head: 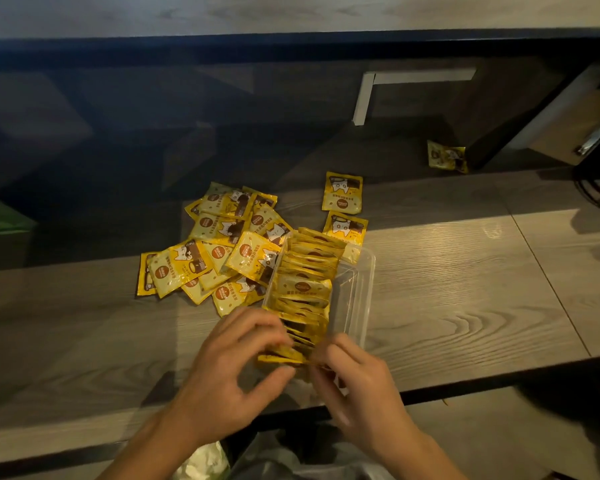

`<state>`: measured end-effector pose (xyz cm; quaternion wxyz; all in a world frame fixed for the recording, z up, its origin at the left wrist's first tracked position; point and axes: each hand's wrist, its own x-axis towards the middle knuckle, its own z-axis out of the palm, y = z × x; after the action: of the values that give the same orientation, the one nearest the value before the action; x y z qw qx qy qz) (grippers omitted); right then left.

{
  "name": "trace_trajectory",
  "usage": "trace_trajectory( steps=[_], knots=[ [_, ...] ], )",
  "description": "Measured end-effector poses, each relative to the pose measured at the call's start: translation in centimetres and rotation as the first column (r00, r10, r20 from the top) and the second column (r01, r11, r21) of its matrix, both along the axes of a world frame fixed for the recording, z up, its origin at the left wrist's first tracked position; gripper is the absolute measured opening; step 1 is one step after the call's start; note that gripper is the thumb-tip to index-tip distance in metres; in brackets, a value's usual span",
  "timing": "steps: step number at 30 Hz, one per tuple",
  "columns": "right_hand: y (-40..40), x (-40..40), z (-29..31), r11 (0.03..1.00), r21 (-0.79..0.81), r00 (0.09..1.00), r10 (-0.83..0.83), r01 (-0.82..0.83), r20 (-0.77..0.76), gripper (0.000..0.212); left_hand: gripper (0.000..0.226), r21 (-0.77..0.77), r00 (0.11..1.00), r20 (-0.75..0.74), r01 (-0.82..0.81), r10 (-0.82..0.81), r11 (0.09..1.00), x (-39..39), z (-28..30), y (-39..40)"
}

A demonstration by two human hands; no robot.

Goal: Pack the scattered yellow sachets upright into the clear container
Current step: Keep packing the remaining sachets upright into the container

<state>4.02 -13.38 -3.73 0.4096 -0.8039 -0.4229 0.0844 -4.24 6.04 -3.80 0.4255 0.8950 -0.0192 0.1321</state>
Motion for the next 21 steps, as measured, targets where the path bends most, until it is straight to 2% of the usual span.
trace_trajectory(
  steps=[2, 4, 6, 8, 10, 12, 16, 21],
  knots=[
    [-0.9, 0.7, 0.6, 0.996, 0.081, 0.998, -0.038, 0.043, -0.056, 0.004, 0.034, -0.146, 0.996, -0.005, -0.093, 0.094, 0.985, 0.9, 0.8, -0.3],
    [-2.2, 1.6, 1.1, 0.978, 0.155, 0.984, -0.118, 0.139, -0.135, 0.003, 0.036, -0.090, 0.984, 0.010, -0.174, 0.175, 0.981, 2.3, 0.8, -1.1],
    [-3.5, 2.6, 1.4, 0.924, 0.230, 0.936, -0.246, 0.305, -0.252, 0.009, 0.039, 0.062, 0.980, -0.017, -0.196, 0.197, 0.979, 3.5, 0.2, -2.0],
    [-4.4, 3.5, 1.6, 0.858, 0.274, 0.879, -0.337, 0.434, -0.337, 0.019, 0.046, 0.288, 0.984, -0.092, -0.120, 0.153, 0.950, 3.9, -1.1, -2.8],
    [-4.6, 4.2, 1.6, 0.839, 0.274, 0.871, -0.392, 0.471, -0.295, 0.019, 0.057, 0.524, 0.981, -0.169, 0.006, 0.097, 0.852, 3.8, -2.3, -3.2],
    [-4.4, 4.6, 1.5, 0.841, 0.259, 0.872, -0.408, 0.474, -0.271, 0.020, 0.064, 0.627, 0.969, -0.231, 0.081, 0.086, 0.775, 3.7, -3.0, -3.5],
    [-3.7, 4.3, 0.3, 0.868, 0.204, 0.879, -0.397, 0.454, -0.265, 0.022, 0.056, 0.659, 0.972, -0.206, 0.050, 0.116, 0.751, 3.7, -3.1, -3.7],
    [-3.7, 4.0, -0.4, 0.857, 0.194, 0.867, -0.423, 0.477, -0.265, 0.024, 0.063, 0.643, 0.989, -0.139, 0.045, 0.058, 0.765, 3.0, -2.9, -2.2]
  ],
)
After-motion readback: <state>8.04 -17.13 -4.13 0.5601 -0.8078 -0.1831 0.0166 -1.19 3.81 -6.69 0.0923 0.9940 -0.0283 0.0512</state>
